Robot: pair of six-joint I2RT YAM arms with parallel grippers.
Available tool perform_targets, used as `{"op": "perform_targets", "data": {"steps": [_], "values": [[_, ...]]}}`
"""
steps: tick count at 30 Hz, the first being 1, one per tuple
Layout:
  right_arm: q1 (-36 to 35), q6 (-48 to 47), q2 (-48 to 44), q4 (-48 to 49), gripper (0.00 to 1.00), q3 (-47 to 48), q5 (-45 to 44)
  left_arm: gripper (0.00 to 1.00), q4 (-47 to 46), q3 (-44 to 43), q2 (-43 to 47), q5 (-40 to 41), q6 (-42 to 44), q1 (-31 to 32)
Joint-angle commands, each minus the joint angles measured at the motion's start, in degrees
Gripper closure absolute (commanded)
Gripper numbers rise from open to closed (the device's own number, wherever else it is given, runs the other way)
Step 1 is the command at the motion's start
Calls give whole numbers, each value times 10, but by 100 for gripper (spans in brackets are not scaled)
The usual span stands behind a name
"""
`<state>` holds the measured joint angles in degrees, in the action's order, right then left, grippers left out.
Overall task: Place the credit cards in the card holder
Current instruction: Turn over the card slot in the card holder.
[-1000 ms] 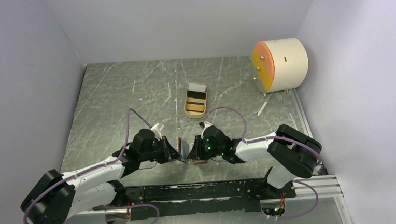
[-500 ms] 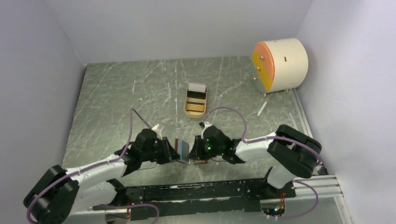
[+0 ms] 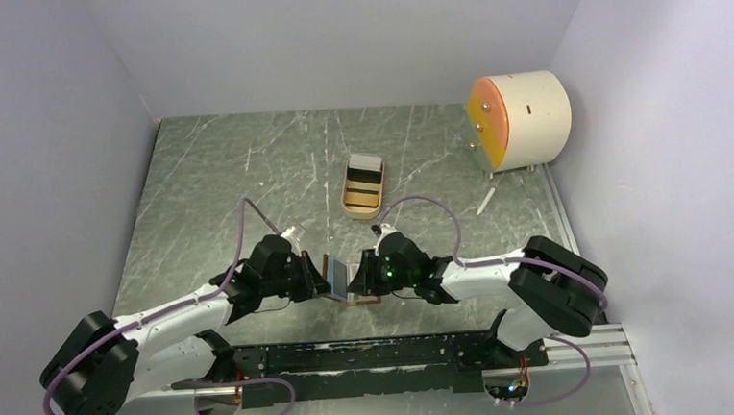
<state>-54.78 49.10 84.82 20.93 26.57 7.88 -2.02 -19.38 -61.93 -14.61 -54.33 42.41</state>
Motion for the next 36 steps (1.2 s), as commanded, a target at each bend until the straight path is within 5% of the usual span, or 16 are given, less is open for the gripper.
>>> {"op": "perform_targets", "data": {"steps": [1,10,24,36], "values": [[-3,-7,-34,-40,73,-4,-48,91,75,-43,27,41,37,-3],[-3,-15,15,-10,80,1,-46,91,172,-121,1,55,94,-1],[-4,-12,18,-5,80,-15,-58,91,-18,-70,-70,-80,64,-1],[13,-64,-116,-170,64,16,-120,91,56,-80,-64,-35,68,-1]]}}
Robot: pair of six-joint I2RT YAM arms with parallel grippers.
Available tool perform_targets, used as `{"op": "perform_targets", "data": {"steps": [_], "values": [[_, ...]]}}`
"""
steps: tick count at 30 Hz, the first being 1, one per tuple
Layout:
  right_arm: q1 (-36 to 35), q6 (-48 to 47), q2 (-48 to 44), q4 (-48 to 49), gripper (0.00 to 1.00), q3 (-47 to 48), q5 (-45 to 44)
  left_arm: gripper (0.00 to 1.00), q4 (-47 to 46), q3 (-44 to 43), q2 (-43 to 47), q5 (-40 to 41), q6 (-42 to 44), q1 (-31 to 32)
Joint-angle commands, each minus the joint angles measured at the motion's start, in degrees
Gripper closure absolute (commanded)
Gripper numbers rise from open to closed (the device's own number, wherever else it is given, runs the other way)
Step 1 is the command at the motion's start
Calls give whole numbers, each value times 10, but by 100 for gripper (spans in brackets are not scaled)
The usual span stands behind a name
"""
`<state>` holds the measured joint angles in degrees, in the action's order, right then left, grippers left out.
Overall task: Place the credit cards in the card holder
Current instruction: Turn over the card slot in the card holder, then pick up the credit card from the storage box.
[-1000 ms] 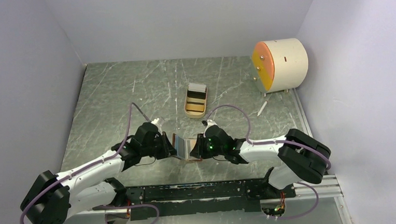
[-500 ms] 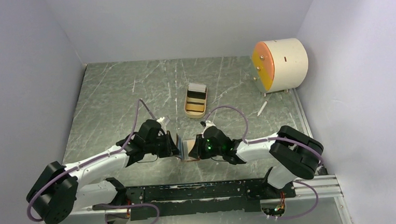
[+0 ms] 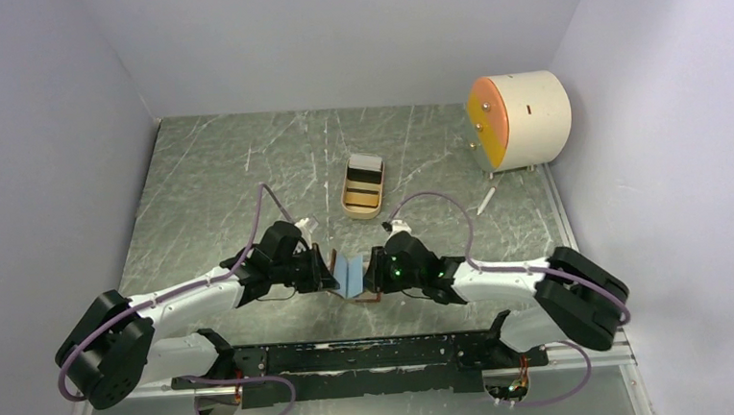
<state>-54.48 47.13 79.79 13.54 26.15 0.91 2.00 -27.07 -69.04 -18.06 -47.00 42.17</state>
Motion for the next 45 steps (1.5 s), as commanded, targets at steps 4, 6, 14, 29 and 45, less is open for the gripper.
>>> {"op": "perform_targets", "data": {"steps": [4,6,14,29,45], "values": [[27,-107,-116,-167,54,60,-77,91,11,3,20,-5,-2,0],[32,-145,-128,-185,51,81,-89,91,11,3,21,-9,1,0],[81,-337,-49,-198,34,224,-112,85,-9,24,34,-14,-14,0],[163,-740,197,-156,29,443,-133,81,-45,52,44,-26,-35,-2],[207,-893,351,-140,26,550,-64,81,-48,54,56,-31,-45,-2]]}}
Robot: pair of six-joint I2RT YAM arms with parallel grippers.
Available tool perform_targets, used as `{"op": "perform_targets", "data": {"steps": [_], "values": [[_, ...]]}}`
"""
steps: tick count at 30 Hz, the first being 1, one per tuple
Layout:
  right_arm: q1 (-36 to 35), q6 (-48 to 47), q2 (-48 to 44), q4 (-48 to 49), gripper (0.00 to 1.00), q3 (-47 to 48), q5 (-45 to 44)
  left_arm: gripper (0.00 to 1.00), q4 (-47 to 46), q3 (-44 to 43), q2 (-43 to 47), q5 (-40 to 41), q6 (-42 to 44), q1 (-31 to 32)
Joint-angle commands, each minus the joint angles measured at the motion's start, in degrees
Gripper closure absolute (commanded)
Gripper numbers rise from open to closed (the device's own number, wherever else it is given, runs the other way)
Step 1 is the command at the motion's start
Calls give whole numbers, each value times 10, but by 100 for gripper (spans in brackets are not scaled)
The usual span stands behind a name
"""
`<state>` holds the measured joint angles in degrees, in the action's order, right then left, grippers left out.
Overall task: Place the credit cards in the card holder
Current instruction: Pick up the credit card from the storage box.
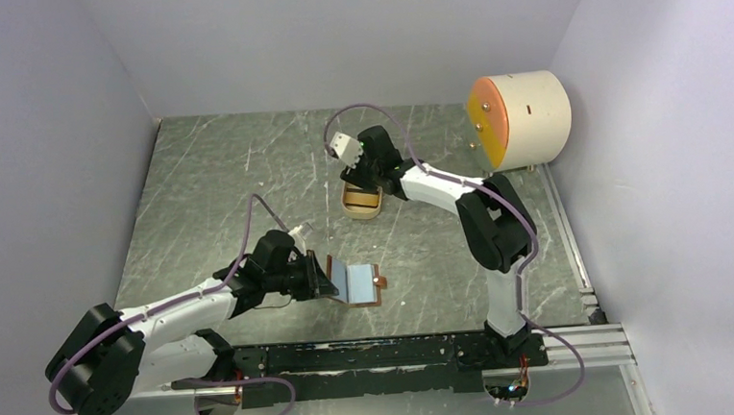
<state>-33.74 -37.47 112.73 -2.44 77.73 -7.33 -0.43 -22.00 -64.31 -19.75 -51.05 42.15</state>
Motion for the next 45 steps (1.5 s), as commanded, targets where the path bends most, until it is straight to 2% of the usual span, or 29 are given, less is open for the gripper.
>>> {"op": "perform_targets", "data": {"steps": [1,6,17,21,38,45], "values": [[0,-53,29,20,25,39,18,81,-27,4,8,-16,-5,-2],[0,-81,58,50,25,44,-24,81,-25,4,8,-19,-6,-1],[1,-112,83,77,25,41,-41,82,0,-5,21,-11,-4,-2],[2,-115,92,81,28,49,-71,82,-4,0,18,-12,-6,-2],[3,-85,61,34,42,92,-53,82,-27,11,16,-17,-17,-2],[4,-70,61,4,54,103,-23,82,-21,15,23,-12,-18,-2]]}}
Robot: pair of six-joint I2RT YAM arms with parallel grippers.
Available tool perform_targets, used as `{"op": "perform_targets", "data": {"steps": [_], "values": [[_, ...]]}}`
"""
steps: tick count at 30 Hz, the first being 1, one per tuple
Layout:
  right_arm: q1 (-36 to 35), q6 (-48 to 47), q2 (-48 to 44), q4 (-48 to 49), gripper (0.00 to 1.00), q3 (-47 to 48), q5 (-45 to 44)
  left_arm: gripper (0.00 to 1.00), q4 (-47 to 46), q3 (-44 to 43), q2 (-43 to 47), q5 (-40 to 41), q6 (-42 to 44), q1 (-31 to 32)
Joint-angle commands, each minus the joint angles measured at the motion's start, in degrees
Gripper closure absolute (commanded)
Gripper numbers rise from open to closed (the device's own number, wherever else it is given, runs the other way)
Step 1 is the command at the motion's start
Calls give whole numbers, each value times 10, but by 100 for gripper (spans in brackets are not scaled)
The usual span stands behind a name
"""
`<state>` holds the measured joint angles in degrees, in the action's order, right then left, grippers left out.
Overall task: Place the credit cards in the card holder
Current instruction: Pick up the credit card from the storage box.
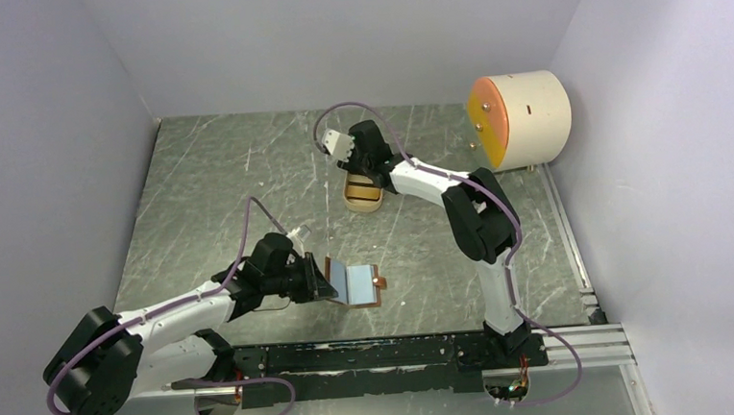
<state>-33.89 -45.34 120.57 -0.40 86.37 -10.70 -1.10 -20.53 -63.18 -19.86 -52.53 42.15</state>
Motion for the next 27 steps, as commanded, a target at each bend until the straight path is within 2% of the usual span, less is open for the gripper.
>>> {"op": "perform_targets", "data": {"steps": [1,6,9,12,20,27], "values": [[6,10,-16,-23,55,20,16,82,-14,0,13,-9,-3,-2],[7,25,-24,-42,78,20,39,82,-17,3,13,-9,-5,-1],[7,30,-24,-94,82,31,82,82,-16,5,15,-7,-7,-2],[7,43,-21,-128,100,39,103,82,-18,6,14,-4,-7,-2],[7,92,-48,-156,100,19,127,82,-10,0,11,2,-10,-1],[7,119,-102,-108,100,-39,84,82,-3,-13,14,15,-11,-2]]}}
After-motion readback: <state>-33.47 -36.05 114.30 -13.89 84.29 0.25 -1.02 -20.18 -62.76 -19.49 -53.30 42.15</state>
